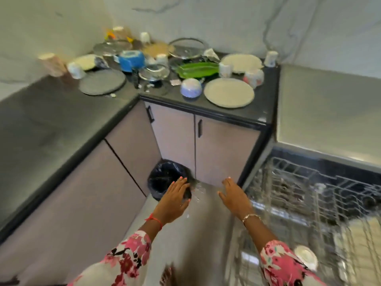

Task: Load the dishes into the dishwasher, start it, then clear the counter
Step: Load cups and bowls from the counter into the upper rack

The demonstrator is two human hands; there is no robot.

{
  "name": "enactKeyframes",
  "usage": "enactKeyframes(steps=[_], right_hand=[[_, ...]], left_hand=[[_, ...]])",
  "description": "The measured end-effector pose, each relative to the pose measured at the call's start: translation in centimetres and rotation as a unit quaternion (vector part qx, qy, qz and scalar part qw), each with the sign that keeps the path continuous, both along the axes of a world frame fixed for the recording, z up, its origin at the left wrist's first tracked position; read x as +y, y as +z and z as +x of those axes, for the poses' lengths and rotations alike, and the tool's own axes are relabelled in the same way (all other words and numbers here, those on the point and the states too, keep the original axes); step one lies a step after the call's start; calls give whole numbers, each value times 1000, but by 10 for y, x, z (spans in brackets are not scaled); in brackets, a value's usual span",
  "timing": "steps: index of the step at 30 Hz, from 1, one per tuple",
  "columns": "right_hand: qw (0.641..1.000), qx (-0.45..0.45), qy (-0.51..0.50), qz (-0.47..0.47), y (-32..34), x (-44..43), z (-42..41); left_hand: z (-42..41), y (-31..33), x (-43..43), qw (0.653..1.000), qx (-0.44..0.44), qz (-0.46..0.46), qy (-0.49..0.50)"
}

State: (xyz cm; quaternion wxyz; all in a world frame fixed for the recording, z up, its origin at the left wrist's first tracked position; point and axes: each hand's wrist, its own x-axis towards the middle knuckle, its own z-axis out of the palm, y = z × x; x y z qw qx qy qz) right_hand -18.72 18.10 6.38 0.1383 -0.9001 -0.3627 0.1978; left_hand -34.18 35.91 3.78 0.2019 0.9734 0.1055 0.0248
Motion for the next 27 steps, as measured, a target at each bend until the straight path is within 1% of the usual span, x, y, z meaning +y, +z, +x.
enactKeyframes(steps=[3, 5, 8, 10, 12, 14, 16, 20, 25, 27], right_hand=[[999, -21, 12, 32, 16, 71, -3], [998, -23, 22, 51, 28, 109, -4], [995, -47, 61, 57, 41, 165, 1], [993, -62, 80, 65, 48, 200, 11], [989, -81, 102, 75, 51, 237, 24], [984, -93, 120, 92, 56, 274, 40], [980, -106, 123, 118, 64, 316, 60], [969, -137, 107, 177, 90, 392, 113], [963, -175, 102, 181, 124, 474, 192], [964, -180, 77, 180, 135, 502, 219]], left_hand=[[-9, 19, 74, 999, -11, 40, 21], [-11, 27, 116, 999, -2, 33, 41], [-10, 41, 176, 996, -3, 50, 76], [-7, 51, 209, 995, -3, 46, 93], [-3, 57, 243, 992, -15, 32, 118], [6, 59, 278, 989, -41, 38, 137], [22, 63, 315, 985, -61, 44, 153], [62, 70, 375, 983, -73, 24, 170], [129, 86, 437, 980, -83, 13, 183], [154, 89, 458, 978, -81, 3, 191]])
